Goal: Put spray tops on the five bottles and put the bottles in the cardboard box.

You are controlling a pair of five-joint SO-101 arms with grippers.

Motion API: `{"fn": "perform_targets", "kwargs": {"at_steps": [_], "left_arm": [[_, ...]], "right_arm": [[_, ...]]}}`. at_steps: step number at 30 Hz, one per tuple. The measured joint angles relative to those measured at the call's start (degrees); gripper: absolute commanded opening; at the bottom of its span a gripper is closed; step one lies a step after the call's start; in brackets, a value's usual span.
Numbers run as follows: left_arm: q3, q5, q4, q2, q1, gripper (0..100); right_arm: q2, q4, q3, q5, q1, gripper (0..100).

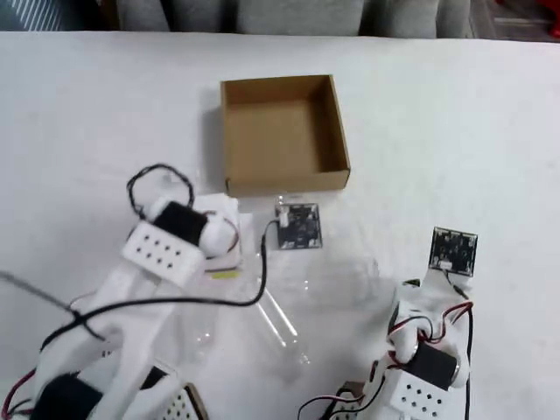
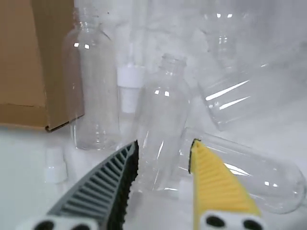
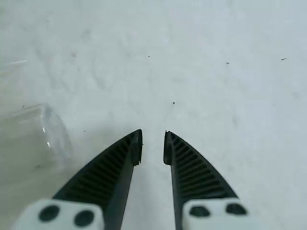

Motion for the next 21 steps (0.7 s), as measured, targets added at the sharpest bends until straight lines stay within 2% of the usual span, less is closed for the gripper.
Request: {"fn": "perform_targets", "kwargs": {"at_steps": [2, 7, 12, 21], "left_arm": [[-1.6, 0.0, 0.0, 2.5, 0.0, 20], [-2.2, -0.1, -0.1, 5.0, 0.4, 28], [-2.2, -0.1, -0.7, 5.3, 2.8, 27], [0.4, -0.1, -9.0, 5.6, 3.0, 27]], "right_arm": [[0.0, 0.0, 0.0, 0.1, -0.4, 5.7], [0.0, 0.0, 0.0, 0.4, -0.7, 5.8], [0.0, 0.0, 0.0, 0.4, -0.8, 5.8], [0.0, 0.0, 0.0, 0.4, -0.8, 5.8]]}}
